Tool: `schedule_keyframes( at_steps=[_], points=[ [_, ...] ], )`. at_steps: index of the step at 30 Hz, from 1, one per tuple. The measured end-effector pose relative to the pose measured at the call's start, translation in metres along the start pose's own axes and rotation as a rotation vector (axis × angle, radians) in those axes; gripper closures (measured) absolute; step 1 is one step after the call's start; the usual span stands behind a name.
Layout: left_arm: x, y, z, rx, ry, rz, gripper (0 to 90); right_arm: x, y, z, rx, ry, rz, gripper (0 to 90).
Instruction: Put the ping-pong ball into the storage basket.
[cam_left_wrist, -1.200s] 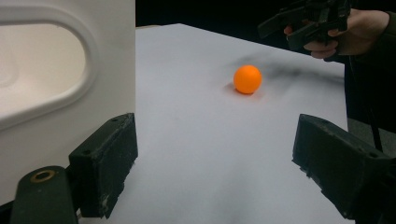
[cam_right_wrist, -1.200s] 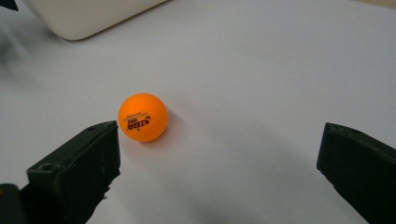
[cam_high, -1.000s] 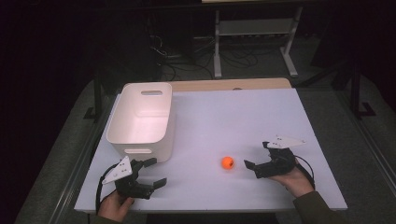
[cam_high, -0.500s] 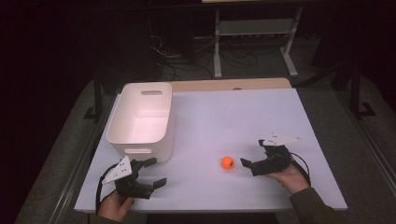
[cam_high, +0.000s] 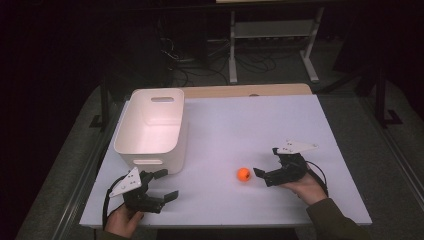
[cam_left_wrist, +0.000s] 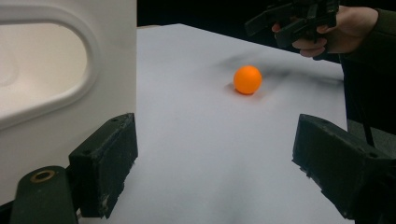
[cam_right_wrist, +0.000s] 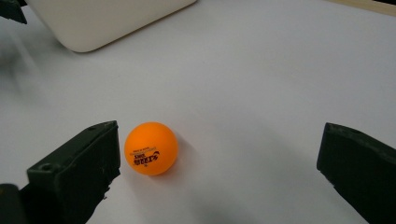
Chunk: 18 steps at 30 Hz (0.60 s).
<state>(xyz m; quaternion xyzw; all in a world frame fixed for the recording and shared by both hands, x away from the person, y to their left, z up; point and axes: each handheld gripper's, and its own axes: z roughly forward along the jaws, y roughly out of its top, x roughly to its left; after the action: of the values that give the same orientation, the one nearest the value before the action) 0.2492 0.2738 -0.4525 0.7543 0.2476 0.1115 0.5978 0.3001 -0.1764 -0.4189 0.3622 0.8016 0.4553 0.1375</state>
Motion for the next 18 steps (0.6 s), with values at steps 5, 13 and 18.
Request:
schedule_keyframes(
  at_steps=[5,13,18],
  points=[
    [0.0001,0.0,0.0,-0.001,-0.001,0.0,13.9,0.0008,0.0027,0.0035,-0.001,0.005,-0.002,0.0],
    [0.0001,0.0,-0.0001,0.0,-0.001,0.0,13.9,0.0022,0.0059,0.0081,0.001,0.013,-0.009,0.0],
    [0.0,0.0,0.0,0.0,-0.001,0.001,13.9,0.0031,0.0088,0.0102,-0.002,0.017,-0.013,0.0]
  ],
)
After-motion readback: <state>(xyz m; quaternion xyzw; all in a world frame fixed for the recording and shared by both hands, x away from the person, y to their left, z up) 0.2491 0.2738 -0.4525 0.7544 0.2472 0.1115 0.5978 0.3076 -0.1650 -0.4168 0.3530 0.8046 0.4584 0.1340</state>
